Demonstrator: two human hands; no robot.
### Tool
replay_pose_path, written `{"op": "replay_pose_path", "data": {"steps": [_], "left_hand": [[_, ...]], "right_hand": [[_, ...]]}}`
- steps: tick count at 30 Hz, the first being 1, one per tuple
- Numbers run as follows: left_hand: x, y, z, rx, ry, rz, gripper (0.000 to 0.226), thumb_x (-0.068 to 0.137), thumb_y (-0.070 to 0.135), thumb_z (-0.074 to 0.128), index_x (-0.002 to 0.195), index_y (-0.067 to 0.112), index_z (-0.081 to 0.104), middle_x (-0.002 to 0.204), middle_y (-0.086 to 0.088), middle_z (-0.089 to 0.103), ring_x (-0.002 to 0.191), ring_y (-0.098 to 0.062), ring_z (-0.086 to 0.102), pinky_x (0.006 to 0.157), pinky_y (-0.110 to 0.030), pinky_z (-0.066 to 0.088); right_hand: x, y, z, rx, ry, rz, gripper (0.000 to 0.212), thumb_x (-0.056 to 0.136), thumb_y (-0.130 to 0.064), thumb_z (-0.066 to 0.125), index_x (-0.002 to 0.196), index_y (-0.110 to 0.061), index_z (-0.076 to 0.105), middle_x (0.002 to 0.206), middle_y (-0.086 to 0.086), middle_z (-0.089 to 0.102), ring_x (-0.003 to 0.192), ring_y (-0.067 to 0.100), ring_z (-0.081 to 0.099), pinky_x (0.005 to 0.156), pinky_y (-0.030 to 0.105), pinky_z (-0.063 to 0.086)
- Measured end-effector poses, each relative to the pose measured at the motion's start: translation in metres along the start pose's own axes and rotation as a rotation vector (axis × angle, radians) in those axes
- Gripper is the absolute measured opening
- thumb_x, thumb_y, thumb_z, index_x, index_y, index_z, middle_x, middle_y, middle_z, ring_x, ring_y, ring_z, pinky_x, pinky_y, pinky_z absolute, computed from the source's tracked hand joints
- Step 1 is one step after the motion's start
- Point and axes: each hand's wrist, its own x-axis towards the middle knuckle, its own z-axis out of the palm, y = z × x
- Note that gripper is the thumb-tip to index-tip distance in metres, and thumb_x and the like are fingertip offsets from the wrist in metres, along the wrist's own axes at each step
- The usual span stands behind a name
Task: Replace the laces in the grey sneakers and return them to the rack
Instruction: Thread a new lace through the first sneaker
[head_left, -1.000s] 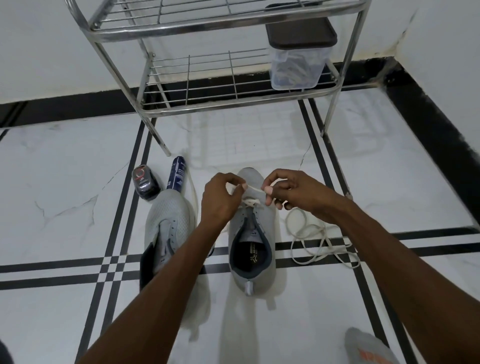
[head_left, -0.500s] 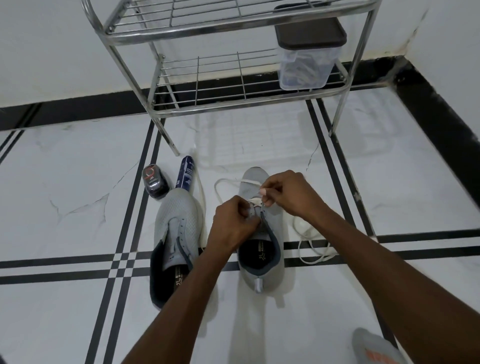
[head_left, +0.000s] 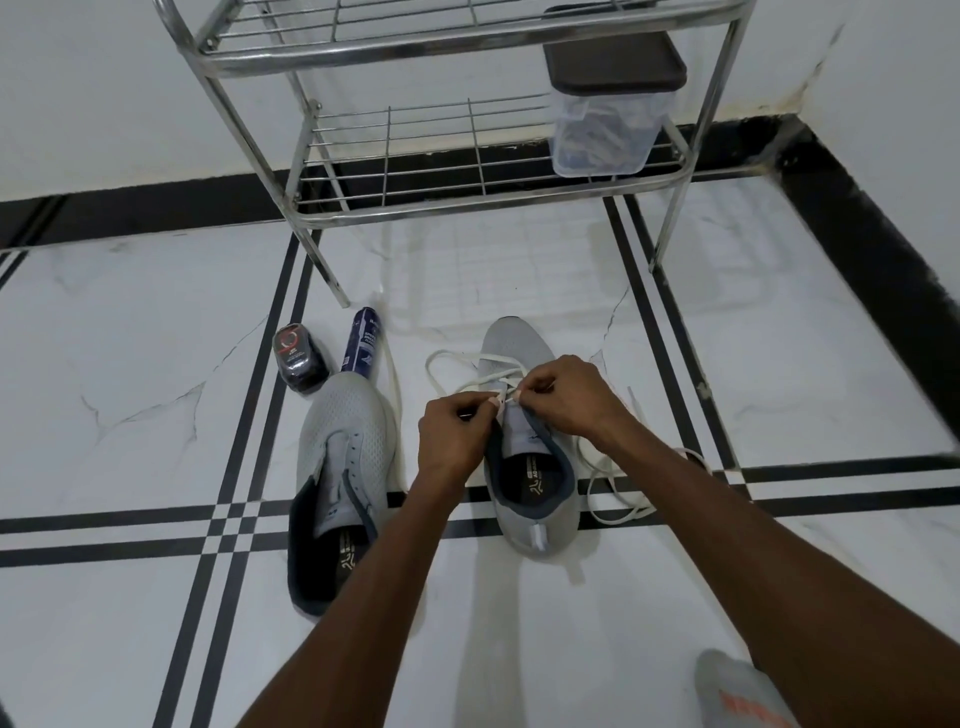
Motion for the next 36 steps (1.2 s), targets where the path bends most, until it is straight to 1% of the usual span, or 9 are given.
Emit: {"op": "replay_pose_path", "data": {"steps": [5, 11, 14, 18, 23, 27, 30, 34, 36], "left_hand": [[0.002, -0.002, 0.001, -0.047, -0.001, -0.007, 0.013, 0.093, 0.025, 0.071, 0.099, 0.021, 0.082, 0.087, 0.004, 0.079, 0.084, -0.015, 0.071, 0.086, -0.039, 0.059], [0.004, -0.003, 0.003, -0.107, -0.014, -0.015, 0.017, 0.095, 0.027, 0.067, 0.095, 0.022, 0.083, 0.08, 0.005, 0.077, 0.076, -0.01, 0.067, 0.077, -0.031, 0.055], [0.007, -0.007, 0.002, -0.26, -0.08, -0.07, 0.022, 0.1, 0.031, 0.064, 0.098, 0.018, 0.081, 0.093, 0.001, 0.079, 0.094, -0.018, 0.073, 0.087, -0.031, 0.058], [0.01, -0.012, 0.005, -0.124, -0.038, -0.022, 0.005, 0.094, 0.017, 0.072, 0.096, 0.017, 0.077, 0.091, 0.001, 0.078, 0.091, -0.017, 0.073, 0.081, -0.03, 0.058], [0.009, -0.012, 0.013, 0.097, 0.034, 0.067, 0.011, 0.096, 0.013, 0.061, 0.1, 0.013, 0.071, 0.093, 0.0, 0.075, 0.087, -0.017, 0.071, 0.081, -0.036, 0.058], [0.022, 0.003, -0.022, -0.079, 0.461, 0.055, 0.013, 0.099, 0.008, 0.049, 0.103, 0.011, 0.061, 0.103, -0.012, 0.069, 0.087, -0.022, 0.066, 0.085, -0.042, 0.056], [0.028, 0.021, -0.059, 0.091, 0.806, 0.185, 0.02, 0.094, -0.002, 0.049, 0.112, -0.003, 0.057, 0.114, -0.02, 0.059, 0.103, -0.024, 0.053, 0.093, -0.035, 0.047], [0.02, 0.018, -0.037, 0.481, 0.328, 0.524, 0.028, 0.089, 0.016, 0.067, 0.117, 0.017, 0.065, 0.116, -0.003, 0.058, 0.113, -0.023, 0.044, 0.099, -0.044, 0.04], [0.018, 0.003, -0.016, 0.572, 0.078, 0.52, 0.018, 0.09, 0.034, 0.072, 0.107, 0.026, 0.074, 0.116, 0.003, 0.058, 0.113, -0.024, 0.042, 0.095, -0.039, 0.038]], "right_hand": [[-0.006, 0.003, 0.002, 0.185, 0.042, 0.107, 0.01, 0.084, -0.018, 0.073, 0.084, -0.018, 0.083, 0.073, -0.01, 0.072, 0.07, 0.004, 0.064, 0.066, 0.02, 0.049], [-0.007, -0.002, 0.011, 0.109, 0.053, 0.076, 0.012, 0.084, -0.017, 0.073, 0.091, -0.015, 0.083, 0.089, -0.001, 0.078, 0.085, 0.008, 0.068, 0.074, 0.017, 0.047], [-0.005, 0.002, 0.014, 0.2, 0.044, 0.117, 0.009, 0.085, -0.018, 0.077, 0.092, -0.015, 0.083, 0.087, -0.002, 0.076, 0.083, 0.009, 0.067, 0.068, 0.015, 0.047], [-0.007, 0.002, 0.013, 0.356, 0.154, 0.154, 0.013, 0.077, -0.031, 0.086, 0.082, -0.02, 0.08, 0.079, -0.004, 0.075, 0.076, 0.011, 0.069, 0.068, 0.023, 0.052], [-0.018, -0.006, 0.007, 0.069, -0.001, 0.128, 0.027, 0.081, -0.046, 0.078, 0.078, -0.02, 0.08, 0.073, -0.006, 0.072, 0.073, 0.009, 0.064, 0.061, 0.02, 0.046], [-0.017, -0.002, 0.004, 0.141, -0.005, 0.2, 0.014, 0.08, -0.025, 0.074, 0.078, -0.013, 0.081, 0.083, 0.004, 0.077, 0.086, 0.018, 0.07, 0.071, 0.028, 0.054], [-0.02, 0.0, 0.004, 0.182, -0.001, 0.192, 0.013, 0.083, -0.024, 0.073, 0.082, -0.015, 0.082, 0.085, 0.0, 0.077, 0.085, 0.011, 0.069, 0.069, 0.022, 0.052], [-0.016, 0.002, 0.006, 0.241, 0.005, 0.224, 0.009, 0.08, -0.026, 0.076, 0.078, -0.02, 0.082, 0.078, -0.006, 0.076, 0.082, 0.01, 0.069, 0.076, 0.032, 0.058], [-0.015, 0.002, 0.007, 0.245, 0.005, 0.232, 0.008, 0.079, -0.028, 0.076, 0.076, -0.022, 0.081, 0.075, -0.007, 0.075, 0.08, 0.011, 0.069, 0.074, 0.033, 0.058]]}}
